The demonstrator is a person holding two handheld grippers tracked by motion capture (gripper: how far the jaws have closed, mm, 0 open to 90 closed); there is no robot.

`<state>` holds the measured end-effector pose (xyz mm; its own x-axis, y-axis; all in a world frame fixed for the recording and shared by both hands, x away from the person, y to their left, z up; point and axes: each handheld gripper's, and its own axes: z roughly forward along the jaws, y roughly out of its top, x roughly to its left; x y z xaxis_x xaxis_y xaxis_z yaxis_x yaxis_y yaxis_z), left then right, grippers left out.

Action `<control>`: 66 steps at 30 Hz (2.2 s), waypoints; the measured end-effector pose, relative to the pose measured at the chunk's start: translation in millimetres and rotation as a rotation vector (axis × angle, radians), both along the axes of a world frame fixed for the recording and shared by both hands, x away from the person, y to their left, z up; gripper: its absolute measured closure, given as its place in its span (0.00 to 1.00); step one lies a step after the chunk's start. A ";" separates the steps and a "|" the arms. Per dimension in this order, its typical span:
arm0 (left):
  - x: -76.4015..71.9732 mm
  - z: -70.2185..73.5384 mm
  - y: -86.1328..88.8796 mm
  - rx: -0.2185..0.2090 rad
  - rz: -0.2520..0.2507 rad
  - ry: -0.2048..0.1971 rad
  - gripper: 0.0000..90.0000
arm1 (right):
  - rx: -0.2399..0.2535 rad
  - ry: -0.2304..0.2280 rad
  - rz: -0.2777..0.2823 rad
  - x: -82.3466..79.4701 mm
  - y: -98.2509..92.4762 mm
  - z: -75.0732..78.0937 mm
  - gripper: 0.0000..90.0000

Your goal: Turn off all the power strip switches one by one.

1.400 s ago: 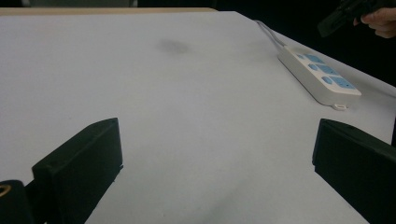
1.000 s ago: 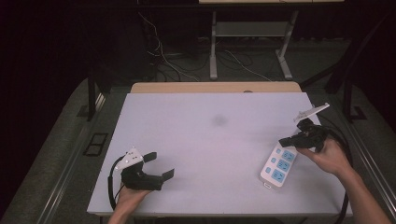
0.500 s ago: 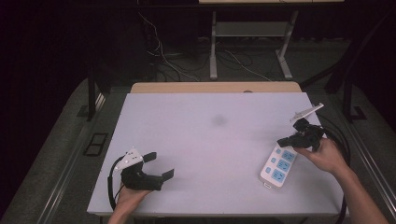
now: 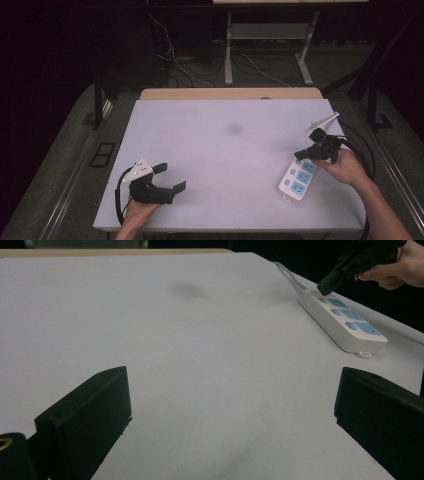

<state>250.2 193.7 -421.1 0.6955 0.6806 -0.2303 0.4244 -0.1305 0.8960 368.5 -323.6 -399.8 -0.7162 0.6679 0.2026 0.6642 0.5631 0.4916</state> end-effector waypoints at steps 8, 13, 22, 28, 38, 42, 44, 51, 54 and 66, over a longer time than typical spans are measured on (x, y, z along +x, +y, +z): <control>0.2 -0.3 -0.3 0.000 -0.002 0.002 0.00 | 0.021 0.009 -0.007 -2.2 -4.7 -8.5 1.00; 0.0 -0.2 -0.9 0.001 -0.003 0.001 0.00 | 0.024 0.003 -0.017 -3.6 -6.6 -9.0 1.00; 0.0 -0.2 -1.3 0.002 -0.004 0.001 0.00 | 0.020 -0.024 -0.015 -6.3 -6.2 -9.6 1.00; -0.7 0.2 -2.3 0.007 -0.005 -0.001 0.00 | 0.013 -0.028 -0.010 -6.5 -5.6 -9.4 1.00; -1.7 0.4 -2.1 0.003 -0.001 -0.003 0.00 | -0.022 -0.014 0.000 -3.0 0.2 -7.6 1.00; -2.0 0.7 -1.0 0.001 0.001 -0.005 0.00 | -0.042 -0.002 0.006 -1.2 2.3 -6.8 1.00; -2.2 0.8 -1.0 0.001 0.001 -0.005 0.00 | -0.048 -0.006 0.009 -1.7 3.2 -6.7 1.00; -1.9 0.3 -2.5 0.000 -0.005 -0.001 0.00 | -0.040 -0.020 0.003 -3.7 2.0 -7.6 1.00; -1.4 0.3 -2.2 -0.001 -0.003 -0.002 0.00 | -0.038 -0.026 0.003 -4.4 1.5 -7.6 1.00; 0.2 -0.5 -0.5 -0.003 -0.002 0.003 0.00 | -0.050 -0.057 0.017 -11.4 7.7 -3.0 1.00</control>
<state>250.4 193.2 -421.6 0.6960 0.6787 -0.2345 0.4273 -0.1289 0.8949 357.1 -315.9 -402.8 -0.7366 0.6641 0.1281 0.6263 0.5983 0.4998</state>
